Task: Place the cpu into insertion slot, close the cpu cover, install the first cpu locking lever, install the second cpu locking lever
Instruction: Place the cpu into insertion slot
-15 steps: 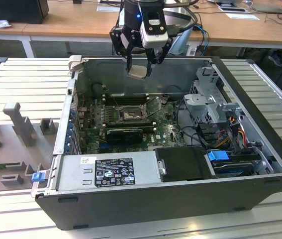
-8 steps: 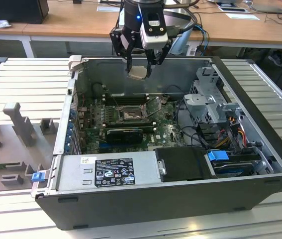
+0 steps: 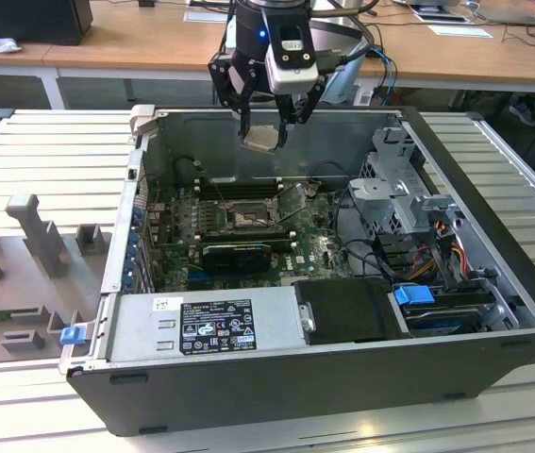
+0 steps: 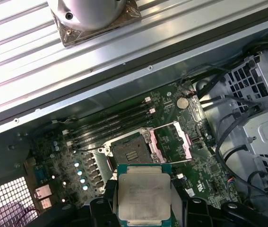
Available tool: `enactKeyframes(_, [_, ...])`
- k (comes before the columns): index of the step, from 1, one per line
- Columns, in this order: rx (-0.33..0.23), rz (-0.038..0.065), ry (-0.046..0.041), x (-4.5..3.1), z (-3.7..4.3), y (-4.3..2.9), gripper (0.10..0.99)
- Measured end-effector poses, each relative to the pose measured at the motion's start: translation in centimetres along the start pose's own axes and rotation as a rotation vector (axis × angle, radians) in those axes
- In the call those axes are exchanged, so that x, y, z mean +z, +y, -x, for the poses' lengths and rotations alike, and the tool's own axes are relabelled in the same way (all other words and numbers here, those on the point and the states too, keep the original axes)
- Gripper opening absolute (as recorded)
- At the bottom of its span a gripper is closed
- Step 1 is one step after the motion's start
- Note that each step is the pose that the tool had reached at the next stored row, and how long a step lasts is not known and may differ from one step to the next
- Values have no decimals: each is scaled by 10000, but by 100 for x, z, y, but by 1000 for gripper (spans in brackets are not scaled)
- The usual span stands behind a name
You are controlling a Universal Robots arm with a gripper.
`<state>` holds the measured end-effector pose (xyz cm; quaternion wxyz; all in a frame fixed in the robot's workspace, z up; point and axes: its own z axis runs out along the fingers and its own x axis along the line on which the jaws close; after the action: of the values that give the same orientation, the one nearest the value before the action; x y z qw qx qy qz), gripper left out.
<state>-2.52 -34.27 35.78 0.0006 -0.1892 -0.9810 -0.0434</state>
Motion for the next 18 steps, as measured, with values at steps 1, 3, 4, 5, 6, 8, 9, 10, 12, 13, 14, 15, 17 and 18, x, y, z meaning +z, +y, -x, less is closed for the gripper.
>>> enactKeyframes(1, [4, 0, 0, 1, 0, 0, 541])
enactKeyframes(3, [12, 0, -1, 4, 0, 0, 541])
enactKeyframes(4, [15, 0, -1, 5, 0, 0, 541])
enactKeyframes(5, [20, 0, -2, 6, 0, 0, 541])
enactKeyframes(6, [25, 0, -2, 8, 0, -1, 541])
enactKeyframes(8, [33, 1, -3, 9, 0, -1, 541])
enactKeyframes(9, [40, 0, -3, 10, 0, -1, 541])
enactKeyframes(10, [50, 0, -4, 11, 0, -1, 541])
enactKeyframes(12, [71, 1, -6, 12, 0, -1, 541])
enactKeyframes(13, [84, 1, -7, 12, 0, -1, 541])
enactKeyframes(14, [103, 1, -9, 12, 0, -1, 541])
enactKeyframes(15, [123, 2, -11, 12, 0, -1, 541])
enactKeyframes(17, [158, 2, -14, 12, 0, -1, 541])
enactKeyframes(18, [184, 3, -16, 12, 0, -1, 541])
